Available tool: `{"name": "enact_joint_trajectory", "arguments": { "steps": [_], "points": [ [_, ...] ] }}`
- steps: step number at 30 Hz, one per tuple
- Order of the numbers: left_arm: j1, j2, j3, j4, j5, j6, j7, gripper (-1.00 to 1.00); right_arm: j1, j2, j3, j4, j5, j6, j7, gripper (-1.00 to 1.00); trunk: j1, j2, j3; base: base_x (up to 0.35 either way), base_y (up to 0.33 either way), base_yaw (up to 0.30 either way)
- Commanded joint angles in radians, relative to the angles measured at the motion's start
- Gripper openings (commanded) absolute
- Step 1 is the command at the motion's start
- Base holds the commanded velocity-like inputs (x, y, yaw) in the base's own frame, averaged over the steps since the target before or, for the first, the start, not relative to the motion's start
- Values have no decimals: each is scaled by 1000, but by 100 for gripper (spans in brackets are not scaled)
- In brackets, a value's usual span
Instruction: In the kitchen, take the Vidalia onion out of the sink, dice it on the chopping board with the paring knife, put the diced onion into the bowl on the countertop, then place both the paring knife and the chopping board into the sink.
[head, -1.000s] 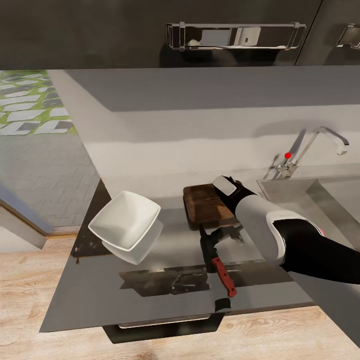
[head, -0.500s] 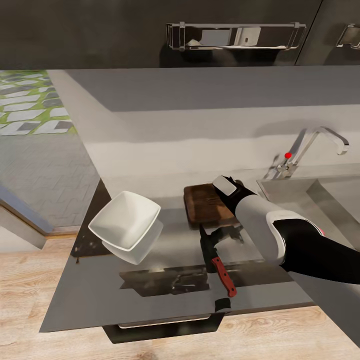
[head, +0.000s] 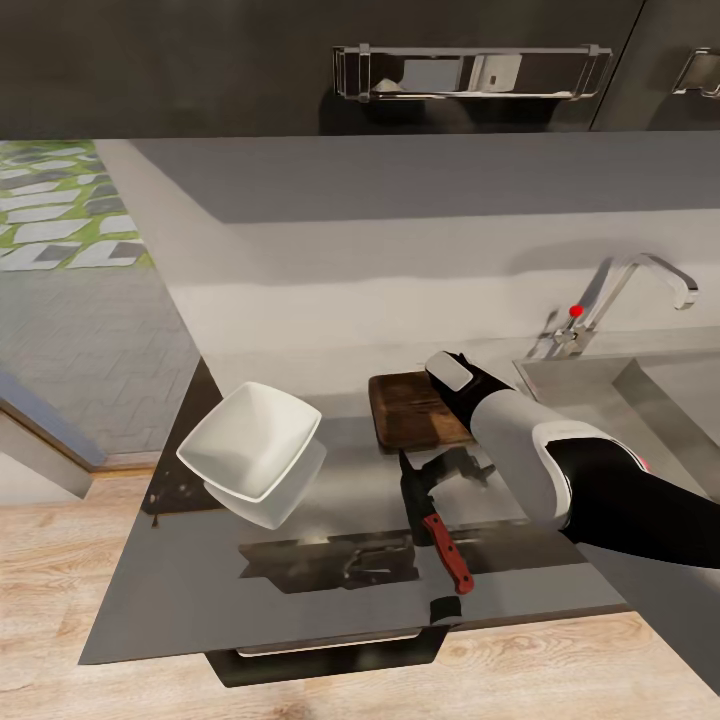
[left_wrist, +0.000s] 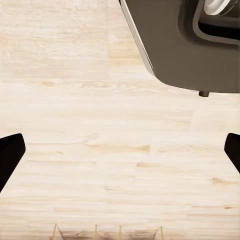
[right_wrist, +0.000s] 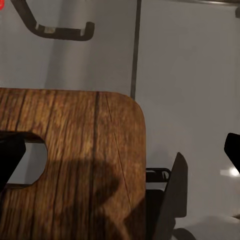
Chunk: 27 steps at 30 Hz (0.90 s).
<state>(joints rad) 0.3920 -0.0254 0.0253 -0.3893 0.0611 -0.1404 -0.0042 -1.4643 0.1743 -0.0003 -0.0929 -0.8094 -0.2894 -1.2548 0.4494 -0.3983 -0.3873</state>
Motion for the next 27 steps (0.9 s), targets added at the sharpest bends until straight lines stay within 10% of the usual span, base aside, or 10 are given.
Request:
{"name": "enact_joint_trajectory", "arguments": {
  "steps": [1, 17, 27],
  "points": [
    [1, -1, 2, -2, 6, -1, 0, 100, -1, 0, 0, 0, -2, -5, -2, 100, 1, -2, -2, 0, 0, 0],
    [1, -1, 2, -2, 6, -1, 0, 100, -1, 0, 1, -51, -2, -2, -21, 100, 1, -2, -2, 0, 0, 0],
    [1, -1, 2, -1, 6, -1, 0, 100, -1, 0, 7, -303, 2, 96, -183, 100, 1, -2, -2, -92, 0, 0]
  ]
}}
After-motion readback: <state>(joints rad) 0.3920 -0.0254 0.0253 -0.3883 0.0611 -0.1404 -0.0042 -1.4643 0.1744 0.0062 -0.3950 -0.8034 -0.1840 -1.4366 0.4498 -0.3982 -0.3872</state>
